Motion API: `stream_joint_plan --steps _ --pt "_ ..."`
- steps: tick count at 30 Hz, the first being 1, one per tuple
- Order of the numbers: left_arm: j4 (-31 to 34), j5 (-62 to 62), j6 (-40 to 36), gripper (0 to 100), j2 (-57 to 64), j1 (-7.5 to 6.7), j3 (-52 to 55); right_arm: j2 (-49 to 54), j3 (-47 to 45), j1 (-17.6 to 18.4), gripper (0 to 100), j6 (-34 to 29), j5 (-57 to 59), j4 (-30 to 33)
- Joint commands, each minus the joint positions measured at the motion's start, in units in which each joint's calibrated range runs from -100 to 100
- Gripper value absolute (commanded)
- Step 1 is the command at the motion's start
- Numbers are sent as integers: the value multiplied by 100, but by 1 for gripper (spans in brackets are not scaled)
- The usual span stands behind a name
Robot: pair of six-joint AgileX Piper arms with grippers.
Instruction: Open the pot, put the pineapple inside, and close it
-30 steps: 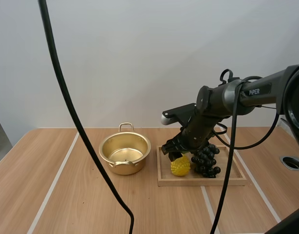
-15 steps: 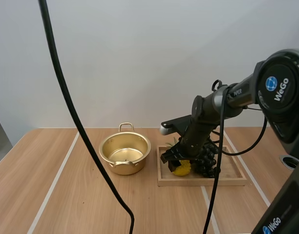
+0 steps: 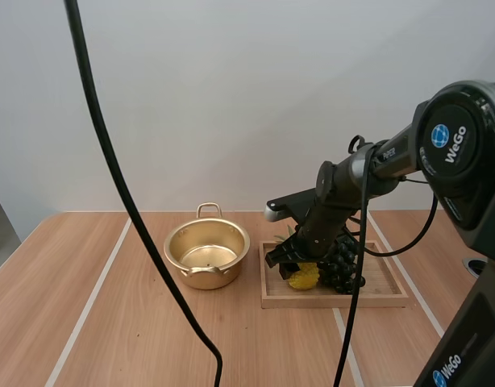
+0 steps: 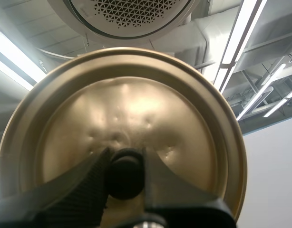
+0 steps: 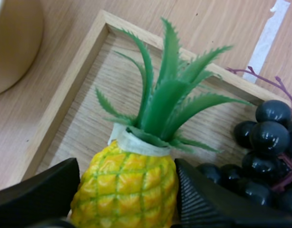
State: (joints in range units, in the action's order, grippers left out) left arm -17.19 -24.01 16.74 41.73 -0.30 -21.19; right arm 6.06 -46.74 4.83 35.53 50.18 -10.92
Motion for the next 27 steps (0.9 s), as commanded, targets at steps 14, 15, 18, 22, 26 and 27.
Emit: stream_joint_plan --steps 14,15,18,22,26,27 --pt "-12 0 -31 0 -23 -9 -9 702 558 7 0 -93 182 74" --pt "-12 0 -31 0 -23 -9 -9 842 591 7 0 -93 182 50" --pt "-12 0 -31 0 -23 -9 -9 1255 744 7 0 -93 182 12" --pt "-12 0 -31 0 -23 -9 -9 1878 898 7 0 -93 171 12" --pt "-12 117 -31 0 -23 -9 -9 2526 898 7 0 -93 -243 -272" --pt "-12 200 -31 0 -23 -9 -9 2666 898 7 0 -24 -407 -447"
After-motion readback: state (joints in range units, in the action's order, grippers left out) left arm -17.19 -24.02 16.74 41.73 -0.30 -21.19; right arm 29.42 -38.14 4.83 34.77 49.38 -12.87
